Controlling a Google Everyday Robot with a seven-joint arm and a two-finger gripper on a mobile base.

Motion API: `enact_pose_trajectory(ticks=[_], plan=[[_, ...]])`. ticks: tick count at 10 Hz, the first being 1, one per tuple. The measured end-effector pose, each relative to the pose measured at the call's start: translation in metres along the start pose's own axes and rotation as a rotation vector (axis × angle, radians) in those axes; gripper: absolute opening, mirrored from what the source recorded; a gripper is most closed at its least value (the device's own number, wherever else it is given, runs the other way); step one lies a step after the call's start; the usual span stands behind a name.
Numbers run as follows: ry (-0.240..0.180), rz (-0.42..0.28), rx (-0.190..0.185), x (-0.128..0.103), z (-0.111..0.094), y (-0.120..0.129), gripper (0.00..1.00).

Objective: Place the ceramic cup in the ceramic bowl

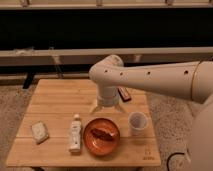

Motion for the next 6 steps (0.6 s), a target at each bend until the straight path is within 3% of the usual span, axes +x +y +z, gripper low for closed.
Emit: enact_pose_trajectory(ticks=[3,6], plan=[[0.001,0.023,-0.001,0.008,0.007,-0.02,0.91],[-0.003,0.032,-0.01,0.008,0.01,-0.022,0.91]])
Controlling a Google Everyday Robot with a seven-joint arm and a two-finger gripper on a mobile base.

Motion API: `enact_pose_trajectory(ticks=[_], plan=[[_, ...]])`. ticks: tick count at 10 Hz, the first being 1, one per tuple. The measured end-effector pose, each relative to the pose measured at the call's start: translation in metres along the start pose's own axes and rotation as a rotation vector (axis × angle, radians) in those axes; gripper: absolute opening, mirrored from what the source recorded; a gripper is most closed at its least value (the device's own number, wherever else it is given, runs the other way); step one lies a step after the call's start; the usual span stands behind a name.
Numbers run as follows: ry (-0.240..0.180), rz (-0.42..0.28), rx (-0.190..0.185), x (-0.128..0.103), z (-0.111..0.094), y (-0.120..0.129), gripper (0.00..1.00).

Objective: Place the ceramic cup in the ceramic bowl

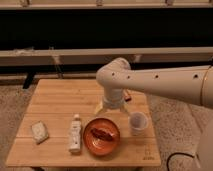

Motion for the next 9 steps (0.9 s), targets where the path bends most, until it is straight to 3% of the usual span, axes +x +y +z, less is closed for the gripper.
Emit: enact_pose_trajectory(ticks=[4,7,9], plan=[[0.009,0.034,0.011,0.013,0.008,-0.033,0.91],[0.011,0.032,0.014,0.011,0.014,-0.026,0.91],[0.014,0.034,0.021,0.015,0.022,-0.036,0.91]])
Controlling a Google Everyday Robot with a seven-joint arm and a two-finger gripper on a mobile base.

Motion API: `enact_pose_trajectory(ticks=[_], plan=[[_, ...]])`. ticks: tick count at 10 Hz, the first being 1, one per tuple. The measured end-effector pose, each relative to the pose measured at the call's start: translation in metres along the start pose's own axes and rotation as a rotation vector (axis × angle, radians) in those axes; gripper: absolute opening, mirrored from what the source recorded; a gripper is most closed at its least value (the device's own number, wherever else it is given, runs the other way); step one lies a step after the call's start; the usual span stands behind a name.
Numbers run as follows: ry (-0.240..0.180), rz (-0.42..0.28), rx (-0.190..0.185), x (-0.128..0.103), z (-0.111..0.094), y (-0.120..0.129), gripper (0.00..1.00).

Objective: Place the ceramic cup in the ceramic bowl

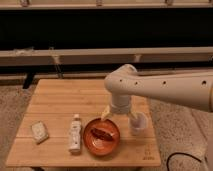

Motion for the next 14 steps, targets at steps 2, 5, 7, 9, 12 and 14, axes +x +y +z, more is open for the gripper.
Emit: enact_pose_trajectory(ticks=[2,5,7,9,12,14], plan=[[-0.001,0.0,-0.002,-0.0004,0.0008,-0.0017,0.91],[0.0,-0.005,0.003,-0.0004,0.0023,-0.0004,0.91],[0.0,-0.014,0.009,0.0002,0.0025,-0.003,0.91],[0.0,-0.019,0.011,0.0004,0.0029,-0.0025,0.91],[-0.001,-0.028,0.018,0.0006,0.0035,-0.0037,0.91],[-0.001,-0.034,0.021,0.0008,0.0038,-0.0043,0.91]])
